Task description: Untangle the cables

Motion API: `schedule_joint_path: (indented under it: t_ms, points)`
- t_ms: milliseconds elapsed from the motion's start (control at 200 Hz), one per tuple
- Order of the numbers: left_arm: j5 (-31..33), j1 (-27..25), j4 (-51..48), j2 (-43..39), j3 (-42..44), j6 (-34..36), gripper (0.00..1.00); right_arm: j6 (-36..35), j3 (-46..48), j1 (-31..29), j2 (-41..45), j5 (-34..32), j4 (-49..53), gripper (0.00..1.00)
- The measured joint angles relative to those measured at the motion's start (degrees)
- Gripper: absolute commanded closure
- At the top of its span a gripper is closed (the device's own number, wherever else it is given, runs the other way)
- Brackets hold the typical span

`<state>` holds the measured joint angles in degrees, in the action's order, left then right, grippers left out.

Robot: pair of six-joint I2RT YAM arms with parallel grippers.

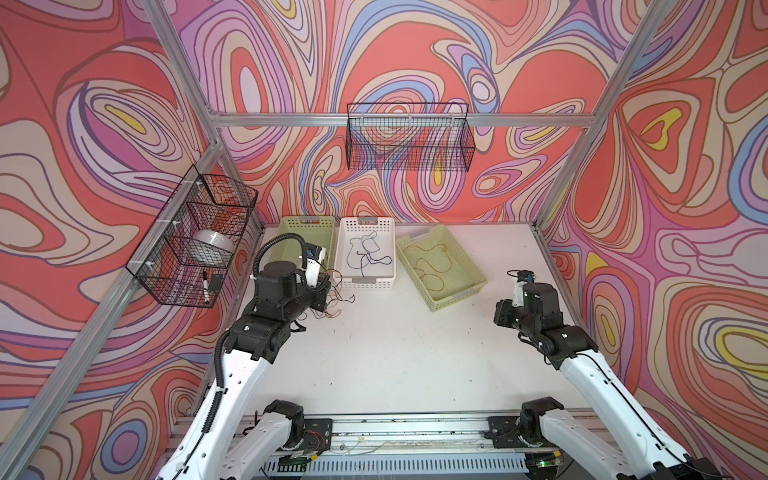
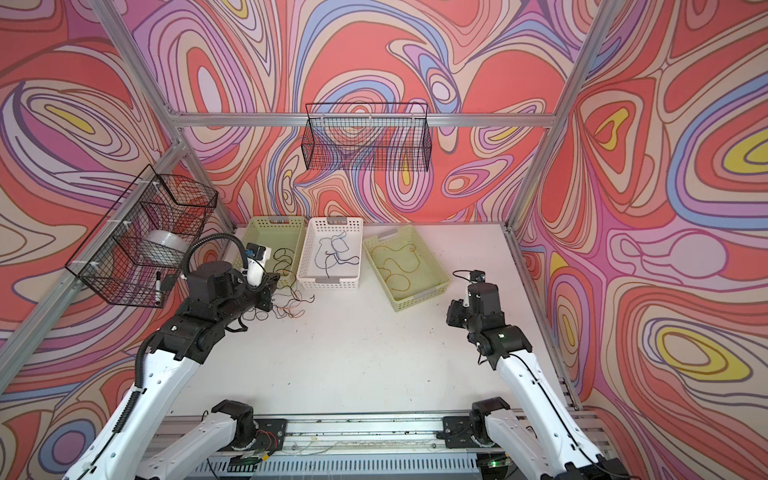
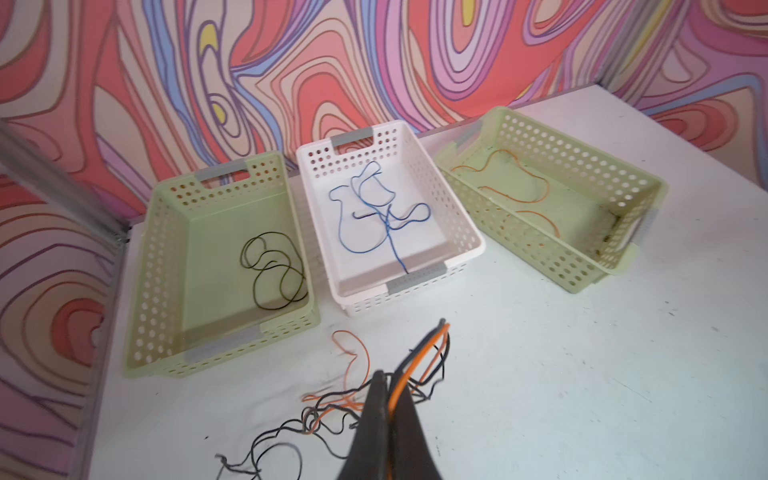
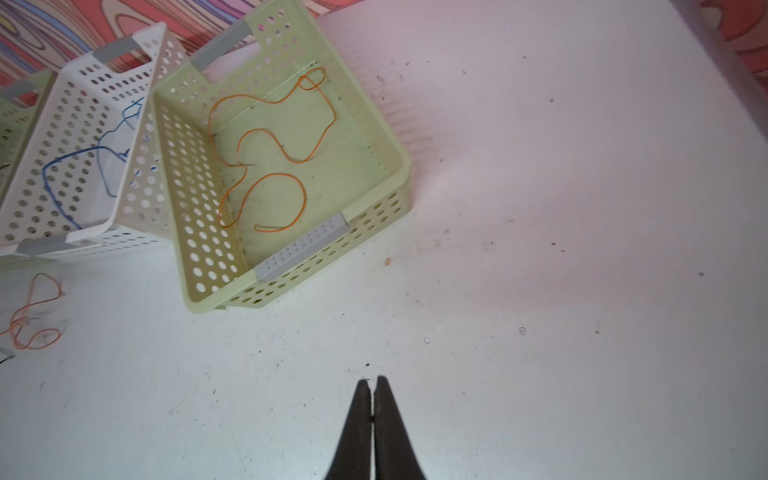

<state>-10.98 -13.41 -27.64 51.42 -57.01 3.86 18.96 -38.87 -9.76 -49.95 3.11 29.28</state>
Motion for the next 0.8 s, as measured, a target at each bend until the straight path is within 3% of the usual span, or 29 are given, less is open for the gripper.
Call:
schedule_joint_path:
  t_ms: [170,345,461,546,686,796]
  points:
    - [-8.2,0.0,0.1,1.3,0.5,-0.6,1.00,-1.5,0.0,0.0,-0.5,7.6,-1.9,1.00]
    - [-12.7,-1.0,1.4,1.3,5.5,-3.2,1.00,-3.2,-1.5,0.0,-1.4,14.3,-3.2,1.00]
    - [-13.6,-3.6,2.1,1.6,7.3,-4.5,1.00,-3.3,-2.2,-0.4,-3.6,20.1,-6.9,0.75]
    - [-13.7,-6.3,3.2,2.3,7.3,-5.0,1.00,-3.9,-2.1,-3.2,-5.2,22.0,-10.3,0.62]
    - [-13.5,-9.6,4.5,4.0,7.3,-5.6,1.00,-5.0,-2.3,-14.4,-8.9,21.8,-16.6,0.50]
    - [-12.9,-11.1,5.0,4.9,7.2,-5.9,1.00,-5.4,-2.5,-22.3,-13.6,21.7,-23.0,0.47]
